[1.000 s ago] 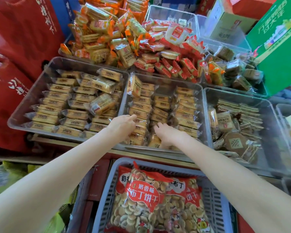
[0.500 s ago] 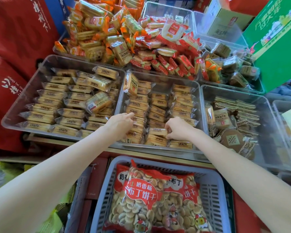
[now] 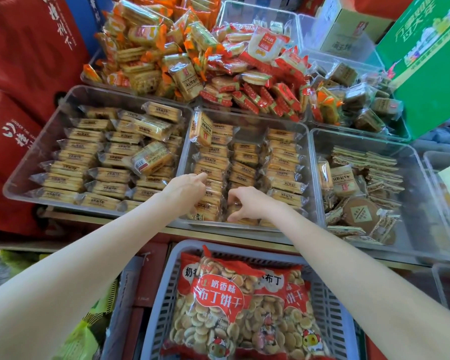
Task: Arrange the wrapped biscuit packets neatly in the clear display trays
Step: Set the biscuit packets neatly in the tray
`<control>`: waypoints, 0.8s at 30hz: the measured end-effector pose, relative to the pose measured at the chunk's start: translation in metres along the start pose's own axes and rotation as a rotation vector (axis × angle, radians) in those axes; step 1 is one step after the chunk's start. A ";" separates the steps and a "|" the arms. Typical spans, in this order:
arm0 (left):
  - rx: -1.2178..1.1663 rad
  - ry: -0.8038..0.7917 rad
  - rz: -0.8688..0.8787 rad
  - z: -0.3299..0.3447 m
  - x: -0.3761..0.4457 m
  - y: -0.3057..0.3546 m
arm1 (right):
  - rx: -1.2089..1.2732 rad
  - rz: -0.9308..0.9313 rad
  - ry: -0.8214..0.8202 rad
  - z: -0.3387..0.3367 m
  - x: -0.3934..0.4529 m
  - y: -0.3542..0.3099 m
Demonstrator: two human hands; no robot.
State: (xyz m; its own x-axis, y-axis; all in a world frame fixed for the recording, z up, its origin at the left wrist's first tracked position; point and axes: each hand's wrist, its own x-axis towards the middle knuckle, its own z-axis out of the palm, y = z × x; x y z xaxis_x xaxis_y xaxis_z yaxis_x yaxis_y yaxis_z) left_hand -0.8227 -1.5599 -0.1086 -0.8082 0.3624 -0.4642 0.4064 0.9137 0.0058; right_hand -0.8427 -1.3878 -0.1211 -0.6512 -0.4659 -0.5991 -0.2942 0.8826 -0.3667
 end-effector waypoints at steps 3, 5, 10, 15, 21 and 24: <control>-0.019 0.009 -0.004 0.002 0.000 0.000 | -0.094 0.040 0.005 0.002 0.007 -0.001; -0.019 0.012 0.001 0.002 0.000 0.000 | -0.211 0.076 0.017 0.009 0.012 -0.003; -0.021 0.019 0.011 0.003 0.000 -0.001 | -0.310 0.085 0.046 0.025 0.022 -0.001; 0.007 0.014 0.017 0.002 0.003 -0.002 | -0.366 -0.034 0.088 -0.007 0.003 0.013; 0.038 0.008 0.019 0.001 0.003 0.001 | -0.483 -0.035 0.101 -0.001 -0.002 0.008; 0.013 0.022 0.030 0.003 0.000 -0.001 | -0.523 -0.009 0.061 0.004 -0.001 0.008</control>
State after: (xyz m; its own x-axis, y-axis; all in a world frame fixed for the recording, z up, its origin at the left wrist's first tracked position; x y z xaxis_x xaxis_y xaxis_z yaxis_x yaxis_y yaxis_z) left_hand -0.8213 -1.5615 -0.1115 -0.8048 0.3939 -0.4440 0.4360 0.8999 0.0081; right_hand -0.8416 -1.3807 -0.1258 -0.6820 -0.4831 -0.5490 -0.5998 0.7991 0.0419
